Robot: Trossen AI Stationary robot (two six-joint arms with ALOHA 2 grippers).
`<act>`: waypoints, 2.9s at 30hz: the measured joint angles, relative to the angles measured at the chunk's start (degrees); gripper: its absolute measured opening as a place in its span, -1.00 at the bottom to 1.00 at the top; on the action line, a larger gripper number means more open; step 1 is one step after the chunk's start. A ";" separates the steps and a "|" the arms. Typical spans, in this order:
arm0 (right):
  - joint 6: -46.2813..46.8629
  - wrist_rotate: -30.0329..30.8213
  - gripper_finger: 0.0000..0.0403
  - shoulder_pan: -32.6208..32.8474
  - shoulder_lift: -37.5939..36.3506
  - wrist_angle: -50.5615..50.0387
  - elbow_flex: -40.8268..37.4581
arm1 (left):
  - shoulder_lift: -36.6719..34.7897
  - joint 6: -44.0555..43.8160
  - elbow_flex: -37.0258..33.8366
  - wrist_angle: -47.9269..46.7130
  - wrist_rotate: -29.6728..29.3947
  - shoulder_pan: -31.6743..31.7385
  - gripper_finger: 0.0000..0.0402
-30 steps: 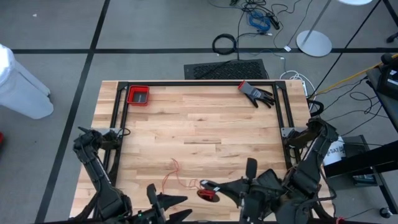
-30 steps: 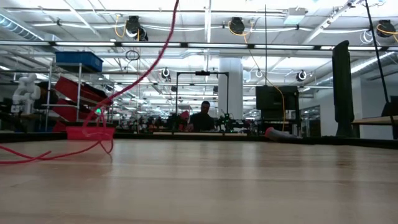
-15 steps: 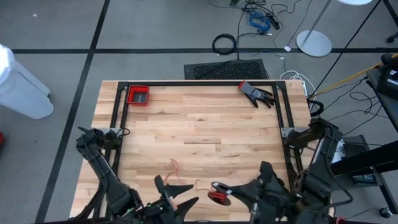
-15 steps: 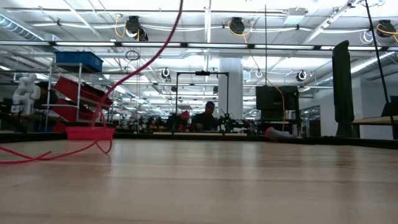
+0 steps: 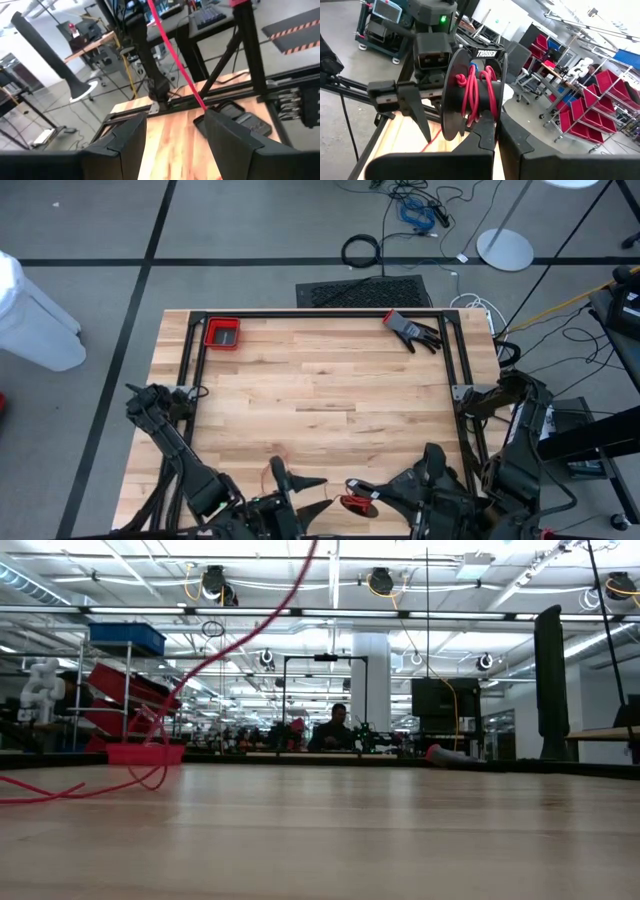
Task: Coil cords
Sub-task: Coil the red wire onto the spool
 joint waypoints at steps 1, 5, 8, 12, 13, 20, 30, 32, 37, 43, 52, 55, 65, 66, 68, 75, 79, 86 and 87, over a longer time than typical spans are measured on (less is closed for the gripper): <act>-0.02 0.00 -1.00 0.00 0.00 -0.01 0.00 | 0.00 -0.51 0.00 -0.70 0.04 0.01 0.03; -0.36 -0.02 -1.00 0.00 0.00 -0.01 0.00 | 0.00 -1.10 0.00 -1.43 1.17 0.06 0.03; -0.46 -0.02 -1.00 0.00 0.00 -0.04 0.00 | 0.00 -1.14 0.00 -1.40 3.23 -0.02 0.03; -0.46 -0.02 -1.00 0.00 0.00 -0.03 0.00 | 0.00 -1.21 0.00 -1.18 4.19 0.00 0.03; -0.46 -0.03 -1.00 0.00 0.00 -0.04 0.00 | 0.00 -1.28 0.00 -1.19 4.39 0.01 0.03; -0.46 -0.04 -1.00 0.00 0.00 -0.05 0.00 | 0.00 -1.21 0.00 -1.23 4.54 0.01 0.03; -0.46 -0.04 -1.00 0.00 0.00 -0.05 0.00 | 0.00 -1.11 0.00 -1.28 4.54 0.01 0.03; -0.46 -0.04 -1.00 0.00 0.00 -0.05 0.00 | 0.00 -1.09 0.00 -1.47 4.54 0.01 0.03; -0.46 -0.07 -1.00 0.00 0.00 -0.05 0.00 | 0.00 -1.09 0.00 -1.46 4.54 0.01 0.01; -0.48 -0.07 -1.00 0.00 0.00 -0.07 0.00 | 0.00 -1.09 0.00 -1.57 4.52 0.01 -0.19; -0.48 -0.09 -1.00 0.00 0.00 -0.07 0.00 | 0.00 -1.02 0.00 -1.60 4.52 0.01 -0.40; -0.48 -0.09 -1.00 0.00 0.00 -0.07 0.00 | 0.00 -1.00 0.00 -1.76 4.52 0.01 -0.43; -0.48 -0.09 -1.00 0.00 0.00 -0.09 0.00 | -0.04 -2.24 0.00 -4.39 4.52 -0.06 -0.44; -0.48 -0.09 -1.00 0.00 0.00 -0.09 0.00 | -0.04 -2.52 0.00 -4.50 4.52 -0.06 -0.44; -0.48 -0.09 -1.00 0.00 0.00 -0.09 0.00 | -0.04 -2.56 0.00 -4.60 4.52 -0.06 -0.44; -0.48 -0.09 -1.00 0.00 0.00 -0.09 0.00 | -0.07 -8.29 0.00 -9.65 5.22 0.08 -0.44; -0.48 -0.09 -1.00 0.00 0.00 -0.12 0.00 | -0.07 -11.09 0.00 -11.82 5.24 0.41 -0.44; -0.50 -0.09 -1.00 0.00 0.00 -0.14 0.00 | -0.07 -11.63 0.00 -13.20 5.24 0.62 -0.44; -0.50 -0.09 -1.00 0.00 0.00 -0.19 0.00 | -0.07 -11.63 0.00 -13.27 5.24 0.61 -0.44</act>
